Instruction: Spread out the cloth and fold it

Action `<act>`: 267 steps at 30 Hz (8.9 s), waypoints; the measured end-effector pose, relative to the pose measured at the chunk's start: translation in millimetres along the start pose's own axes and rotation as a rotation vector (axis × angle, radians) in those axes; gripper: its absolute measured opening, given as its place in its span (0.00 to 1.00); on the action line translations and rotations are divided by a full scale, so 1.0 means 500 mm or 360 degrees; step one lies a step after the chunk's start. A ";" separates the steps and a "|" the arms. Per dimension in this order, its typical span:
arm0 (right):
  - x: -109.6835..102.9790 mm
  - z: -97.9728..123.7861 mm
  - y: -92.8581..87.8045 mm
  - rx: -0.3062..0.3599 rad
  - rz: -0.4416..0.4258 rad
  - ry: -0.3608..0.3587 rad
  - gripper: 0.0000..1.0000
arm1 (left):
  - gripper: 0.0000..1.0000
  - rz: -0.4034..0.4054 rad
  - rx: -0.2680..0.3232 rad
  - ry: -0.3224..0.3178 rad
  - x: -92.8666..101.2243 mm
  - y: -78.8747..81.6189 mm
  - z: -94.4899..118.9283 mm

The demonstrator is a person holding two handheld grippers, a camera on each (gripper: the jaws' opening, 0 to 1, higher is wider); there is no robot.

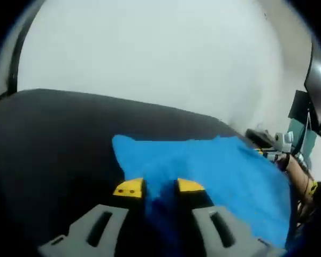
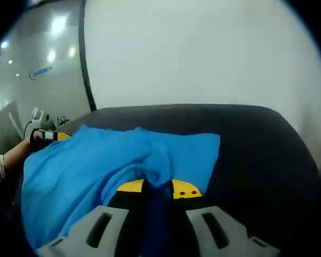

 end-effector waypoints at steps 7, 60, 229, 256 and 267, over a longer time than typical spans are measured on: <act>0.034 0.070 0.059 0.0110 -0.0111 0.0123 0.01 | 0.05 -0.0072 0.0127 -0.0063 -0.003 0.049 0.033; -0.009 0.173 -0.074 0.0158 -0.0182 -0.0032 0.00 | 0.16 -0.0144 0.0105 -0.0262 0.118 -0.165 0.164; -0.810 -0.001 -0.049 0.0139 0.0745 0.0691 0.00 | 0.39 -0.0909 0.0532 -0.0162 0.017 -0.257 0.409; -0.727 0.325 0.057 0.0584 0.0641 0.0910 0.00 | 0.02 -0.2154 0.0228 0.0384 0.117 -0.132 0.135; -0.499 0.509 0.272 0.1038 0.0431 0.0848 0.00 | 0.01 -0.1519 0.0398 0.0043 0.271 0.076 0.358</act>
Point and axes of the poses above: the point that each gripper's makers call its tool centre point, and the gripper's own axes: z roughly backward along the fingers, x roughly to its right, y roughly out of its top, the point moved 3 cm from there along z, roughly backward along the fingers, and after that the axes turned 15 degrees about -x, right-handed, at the moved point
